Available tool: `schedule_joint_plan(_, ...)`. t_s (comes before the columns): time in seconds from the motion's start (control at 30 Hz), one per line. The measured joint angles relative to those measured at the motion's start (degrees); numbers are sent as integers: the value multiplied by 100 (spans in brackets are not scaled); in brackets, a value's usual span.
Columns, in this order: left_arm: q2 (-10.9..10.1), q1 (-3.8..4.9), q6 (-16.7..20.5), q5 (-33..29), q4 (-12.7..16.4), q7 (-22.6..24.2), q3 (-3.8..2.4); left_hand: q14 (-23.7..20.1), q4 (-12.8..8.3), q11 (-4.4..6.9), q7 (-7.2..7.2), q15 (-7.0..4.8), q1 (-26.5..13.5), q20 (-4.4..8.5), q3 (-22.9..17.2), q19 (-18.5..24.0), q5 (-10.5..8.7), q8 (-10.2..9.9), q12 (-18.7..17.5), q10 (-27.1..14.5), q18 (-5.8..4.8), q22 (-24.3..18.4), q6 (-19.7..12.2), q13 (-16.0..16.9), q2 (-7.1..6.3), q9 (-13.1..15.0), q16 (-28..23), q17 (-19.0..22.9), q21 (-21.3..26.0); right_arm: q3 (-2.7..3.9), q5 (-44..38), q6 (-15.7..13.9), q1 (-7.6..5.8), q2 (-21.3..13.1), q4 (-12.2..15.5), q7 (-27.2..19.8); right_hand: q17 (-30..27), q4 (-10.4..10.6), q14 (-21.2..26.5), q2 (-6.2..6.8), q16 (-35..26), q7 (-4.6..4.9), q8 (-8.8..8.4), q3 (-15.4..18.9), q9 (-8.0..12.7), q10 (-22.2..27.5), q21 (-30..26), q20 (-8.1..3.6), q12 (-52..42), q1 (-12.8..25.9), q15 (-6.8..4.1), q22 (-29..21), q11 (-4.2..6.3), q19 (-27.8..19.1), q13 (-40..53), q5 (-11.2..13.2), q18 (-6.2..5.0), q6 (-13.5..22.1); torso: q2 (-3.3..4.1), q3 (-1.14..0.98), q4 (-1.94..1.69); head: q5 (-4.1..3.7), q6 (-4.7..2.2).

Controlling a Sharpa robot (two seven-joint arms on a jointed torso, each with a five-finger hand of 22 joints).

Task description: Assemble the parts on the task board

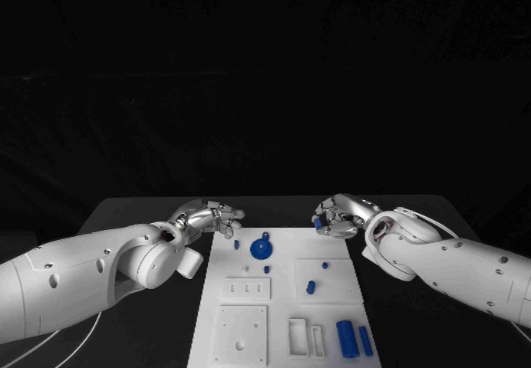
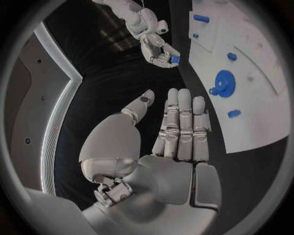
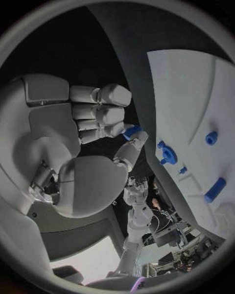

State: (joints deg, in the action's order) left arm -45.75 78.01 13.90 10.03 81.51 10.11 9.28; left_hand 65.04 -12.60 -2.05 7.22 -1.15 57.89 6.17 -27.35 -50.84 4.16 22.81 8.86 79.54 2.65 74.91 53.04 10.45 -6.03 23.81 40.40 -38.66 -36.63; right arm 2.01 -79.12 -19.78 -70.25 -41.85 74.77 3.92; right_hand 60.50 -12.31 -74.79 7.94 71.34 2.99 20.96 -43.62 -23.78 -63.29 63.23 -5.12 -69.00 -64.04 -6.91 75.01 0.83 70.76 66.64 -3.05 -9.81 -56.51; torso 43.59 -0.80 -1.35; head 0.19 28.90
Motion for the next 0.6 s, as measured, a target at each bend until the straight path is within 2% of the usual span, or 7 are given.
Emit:
schedule_joint_plan(0.13, 167, 4, 34, 95, 44, -235, 0, 60, 64, 83, -8, -60, -134, 88, 64, -88, -45, -41, 42, 123, -2, 0, 8, 139, -73, -43, 228, -116, -131, 0, -108, -8, -53, 129, 173, 366, 0, 22, -4, 0, -23, -2, 1, -52, 0, -13, 0, -2, 0, 0, -4, 0, 13, 18, -4, 0, -5, -2, -54, 13, 4, 29, 13)
schedule_joint_plan(0.23, 287, 4, 72, 170, 47, -464, 3, 27, 202, 83, -8, -93, -345, 88, 114, -89, -89, -107, 45, 123, -4, 0, 8, 204, -188, -81, 291, -143, -174, 0, -189, -13, -66, 262, 328, 620, 0, 32, -5, 0, -22, -2, 1, -63, 0, -20, 0, -2, 0, 0, -4, 0, 20, 18, -4, 0, -10, -2, -94, 21, 13, 64, 33)
schedule_joint_plan(0.3, 369, 4, 96, 221, 38, -624, 7, 8, 340, 79, 17, -106, -494, 88, 123, -89, -89, -148, 42, 119, -4, 0, -17, 244, -324, -109, 291, -143, -174, 0, -247, -14, -69, 368, 416, 781, 0, 34, -5, 23, -22, -2, 1, -88, 0, -20, 0, -1, 0, -23, -4, 0, 20, 19, -4, 0, -12, -2, -116, 24, 22, 91, 42)
schedule_joint_plan(0.37, 439, 5, 116, 257, 13, -758, 12, -88, 522, 3, 75, -79, -648, 78, 88, -71, -89, -204, -33, 43, -6, 0, -75, 265, -462, -134, 291, -132, -174, 0, -286, -13, -72, 466, 454, 911, 0, 40, -5, 23, -22, -4, 1, -119, 0, -20, 0, -1, 0, -23, -4, 0, 20, 18, -4, 0, -15, -4, -135, 25, 29, 110, 48)
schedule_joint_plan(0.5, 565, 5, 187, 313, -35, -995, 13, -219, 881, -62, 109, -9, -860, 44, -73, 84, -112, -221, -137, -126, -5, 0, -142, 296, -617, -145, 261, -74, -145, -2, -362, -9, -75, 616, 512, 1133, -6, 38, -5, 53, -22, -11, 1, -148, -1, -32, 0, -1, 0, 7, -4, 0, 32, 19, -4, 0, -19, -11, -168, 29, 37, 133, 56)
schedule_joint_plan(0.6, 621, 5, 263, 344, -56, -1113, 13, -290, 1019, -101, 142, 21, -844, 28, -169, 141, -112, -258, -182, -208, -5, 0, -191, 319, -695, -154, 222, -43, -142, -3, -437, -2, -75, 691, 576, 1256, -7, 56, -5, 53, -22, -14, 0, -166, -1, -41, 0, -1, 0, 7, -4, 0, 41, 19, -4, 0, -21, -14, -186, 31, 34, 152, 56)
